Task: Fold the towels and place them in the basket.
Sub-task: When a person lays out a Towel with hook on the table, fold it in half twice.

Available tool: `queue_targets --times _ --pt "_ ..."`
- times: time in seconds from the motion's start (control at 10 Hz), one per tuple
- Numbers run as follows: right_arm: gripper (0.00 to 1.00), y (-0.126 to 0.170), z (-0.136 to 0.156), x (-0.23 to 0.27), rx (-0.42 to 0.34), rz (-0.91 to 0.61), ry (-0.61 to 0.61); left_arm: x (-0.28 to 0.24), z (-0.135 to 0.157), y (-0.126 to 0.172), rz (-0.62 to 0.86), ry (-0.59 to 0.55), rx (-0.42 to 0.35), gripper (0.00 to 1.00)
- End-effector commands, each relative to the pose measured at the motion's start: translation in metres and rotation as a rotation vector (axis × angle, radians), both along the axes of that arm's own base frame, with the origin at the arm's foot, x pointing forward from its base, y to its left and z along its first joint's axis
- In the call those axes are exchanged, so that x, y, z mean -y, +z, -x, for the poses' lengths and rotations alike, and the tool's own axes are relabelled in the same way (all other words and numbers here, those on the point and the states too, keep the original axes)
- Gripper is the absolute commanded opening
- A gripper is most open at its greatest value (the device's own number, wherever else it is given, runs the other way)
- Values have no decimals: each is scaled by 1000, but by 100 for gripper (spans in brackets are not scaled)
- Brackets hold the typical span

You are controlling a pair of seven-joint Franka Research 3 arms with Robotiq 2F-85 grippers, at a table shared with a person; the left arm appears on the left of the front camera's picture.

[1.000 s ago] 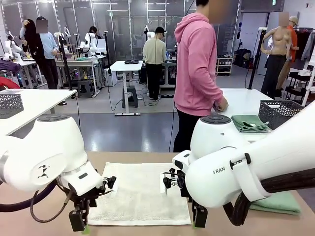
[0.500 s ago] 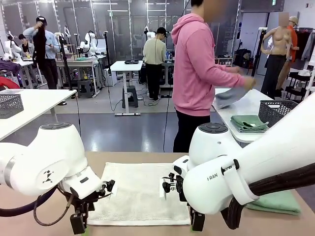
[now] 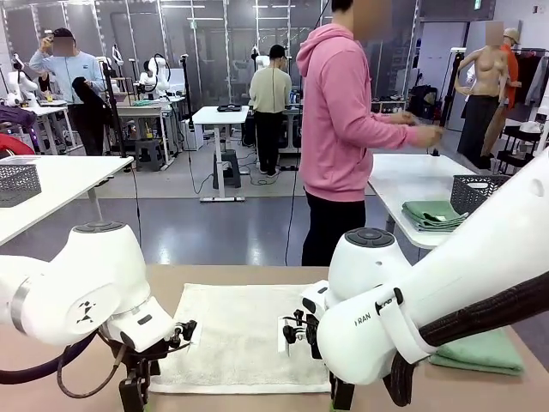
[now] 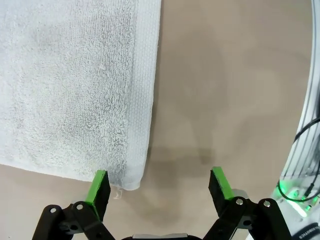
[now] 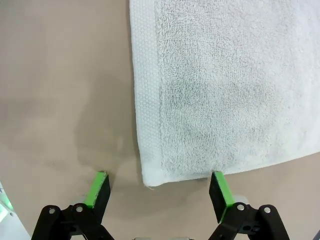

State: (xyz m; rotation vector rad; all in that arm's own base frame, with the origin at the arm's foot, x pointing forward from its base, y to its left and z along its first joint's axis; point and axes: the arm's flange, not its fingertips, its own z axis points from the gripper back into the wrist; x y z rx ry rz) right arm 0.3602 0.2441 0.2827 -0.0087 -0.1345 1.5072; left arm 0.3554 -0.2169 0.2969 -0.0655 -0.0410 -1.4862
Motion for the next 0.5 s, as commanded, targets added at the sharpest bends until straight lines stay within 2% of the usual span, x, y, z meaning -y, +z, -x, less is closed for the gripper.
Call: queue_targets --times 0.0,0.4 --pt "100 -6 3 6 7 -3 9 1 -9 -8 30 -3 1 100" --pt "100 -7 -3 6 -15 -8 1 2 -23 -10 17 -6 -26 100"
